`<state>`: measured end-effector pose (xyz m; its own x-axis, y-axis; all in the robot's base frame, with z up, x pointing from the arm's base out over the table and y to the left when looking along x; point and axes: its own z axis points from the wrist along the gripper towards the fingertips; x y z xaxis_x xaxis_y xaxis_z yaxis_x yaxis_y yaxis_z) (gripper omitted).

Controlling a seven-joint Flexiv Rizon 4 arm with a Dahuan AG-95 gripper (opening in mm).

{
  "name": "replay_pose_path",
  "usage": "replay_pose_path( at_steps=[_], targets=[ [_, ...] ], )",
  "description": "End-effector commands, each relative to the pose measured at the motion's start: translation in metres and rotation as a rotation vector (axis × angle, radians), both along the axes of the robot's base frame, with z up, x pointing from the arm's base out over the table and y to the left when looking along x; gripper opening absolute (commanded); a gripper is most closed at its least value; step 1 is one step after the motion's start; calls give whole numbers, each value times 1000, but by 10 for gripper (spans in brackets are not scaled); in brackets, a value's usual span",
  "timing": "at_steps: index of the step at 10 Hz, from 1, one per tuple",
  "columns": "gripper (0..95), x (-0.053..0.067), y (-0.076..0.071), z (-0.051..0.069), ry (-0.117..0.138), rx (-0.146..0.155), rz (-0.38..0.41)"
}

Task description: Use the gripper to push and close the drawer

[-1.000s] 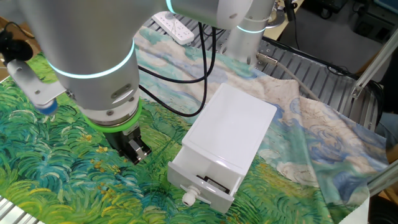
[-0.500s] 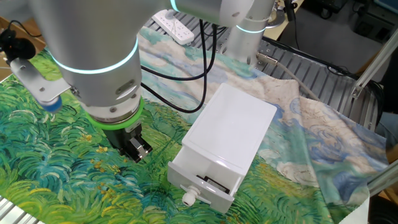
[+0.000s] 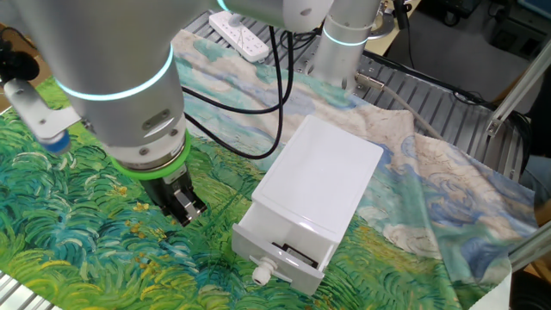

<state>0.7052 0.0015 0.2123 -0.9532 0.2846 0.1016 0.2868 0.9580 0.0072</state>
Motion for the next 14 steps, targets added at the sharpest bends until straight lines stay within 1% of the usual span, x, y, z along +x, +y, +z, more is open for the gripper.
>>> replay_pose_path(
  at_steps=[1, 2, 3, 4, 5, 6, 8, 9, 11, 14],
  targets=[
    [0, -2, 0, 0, -1, -7, -20],
    [0, -2, 0, 0, 5, -14, -34],
    [0, -2, 0, 0, 7, -17, -40],
    [0, -2, 0, 0, 7, -12, -40],
    [0, -2, 0, 0, 7, -16, -36],
    [0, -2, 0, 0, 6, -27, -36],
    [0, -2, 0, 0, 6, -32, -37],
    [0, -1, -1, 0, 5, -51, -38],
    [0, -1, -2, 2, 9, -50, -44],
    [0, 2, -2, 1, 7, -53, -39]
  ],
)
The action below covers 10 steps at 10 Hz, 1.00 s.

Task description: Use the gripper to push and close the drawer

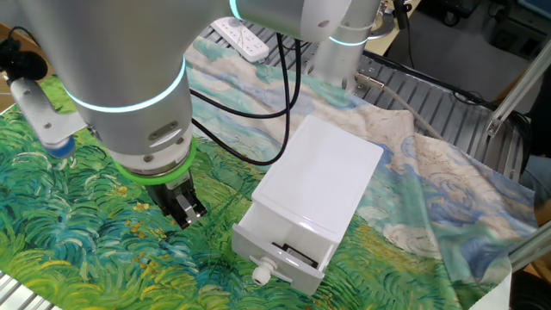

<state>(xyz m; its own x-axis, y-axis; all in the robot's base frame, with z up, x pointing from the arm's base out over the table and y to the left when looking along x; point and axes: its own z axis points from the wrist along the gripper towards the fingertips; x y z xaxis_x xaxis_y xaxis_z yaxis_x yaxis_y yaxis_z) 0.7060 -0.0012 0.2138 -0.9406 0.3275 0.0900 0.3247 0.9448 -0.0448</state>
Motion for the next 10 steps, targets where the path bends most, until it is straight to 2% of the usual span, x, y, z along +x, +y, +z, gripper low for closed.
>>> replay_pose_path(
  at_steps=[1, 4, 6, 9, 10],
  targets=[
    [0, 1, 0, 0, 3, 2, 4],
    [0, 1, 0, 0, -11, -3, 16],
    [0, 1, 0, 0, -19, -30, 41],
    [0, 1, 0, 0, -14, 1, 110],
    [0, 1, 0, 0, -12, 13, 160]
  ],
)
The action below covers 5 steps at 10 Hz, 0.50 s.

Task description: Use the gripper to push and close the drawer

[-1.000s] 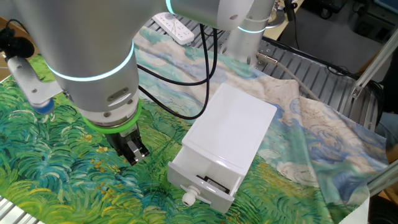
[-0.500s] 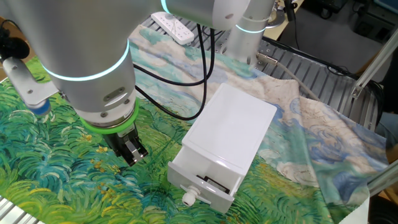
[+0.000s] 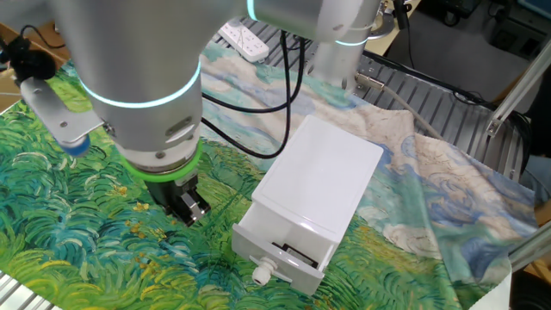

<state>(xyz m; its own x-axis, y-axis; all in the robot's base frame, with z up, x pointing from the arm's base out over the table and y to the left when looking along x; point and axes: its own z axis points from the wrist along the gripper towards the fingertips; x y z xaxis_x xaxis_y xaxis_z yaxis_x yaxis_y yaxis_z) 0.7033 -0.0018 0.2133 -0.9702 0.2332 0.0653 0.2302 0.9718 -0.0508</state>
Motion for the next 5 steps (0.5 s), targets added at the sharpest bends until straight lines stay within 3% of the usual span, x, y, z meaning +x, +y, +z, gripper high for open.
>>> replay_pose_path(
  at_steps=[1, 2, 3, 5],
  targets=[
    [0, 3, 1, 0, 18, 34, 88],
    [0, 3, 1, 0, 25, 41, 95],
    [0, 3, 1, 0, 12, 41, 87],
    [0, 3, 1, 0, 12, 38, 102]
  ],
)
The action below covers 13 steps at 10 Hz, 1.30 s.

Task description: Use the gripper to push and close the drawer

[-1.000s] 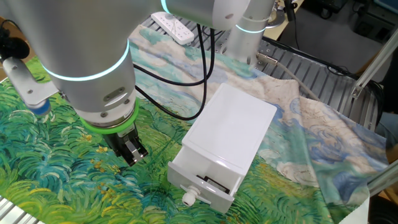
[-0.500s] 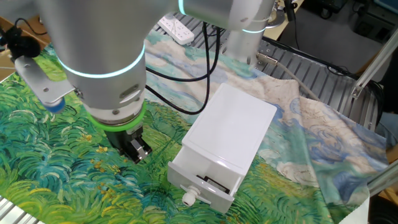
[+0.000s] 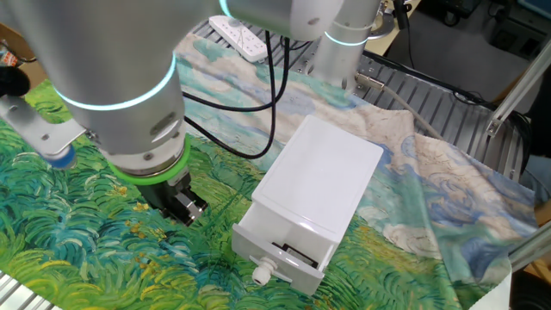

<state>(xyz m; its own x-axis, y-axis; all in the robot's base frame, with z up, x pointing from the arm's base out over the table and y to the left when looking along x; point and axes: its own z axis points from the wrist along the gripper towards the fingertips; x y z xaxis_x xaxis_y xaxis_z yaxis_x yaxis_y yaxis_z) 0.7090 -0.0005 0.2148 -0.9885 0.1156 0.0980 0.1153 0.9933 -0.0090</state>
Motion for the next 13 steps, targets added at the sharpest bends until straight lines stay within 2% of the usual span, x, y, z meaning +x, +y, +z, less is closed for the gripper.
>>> replay_pose_path(
  at_steps=[1, 2, 3, 4, 6, 7, 10, 13],
  targets=[
    [0, -2, 0, -1, -13, 6, -26],
    [0, -2, 0, -1, -9, 26, -45],
    [0, -2, 0, -1, -8, 29, -47],
    [0, -2, 2, 0, 8, 44, -62],
    [0, -1, 3, 0, 15, 51, -53],
    [0, 2, 11, 1, 15, 63, -57],
    [0, 5, 27, 3, 21, 67, -63],
    [0, 2, 38, -4, 19, 77, -78]
  ],
)
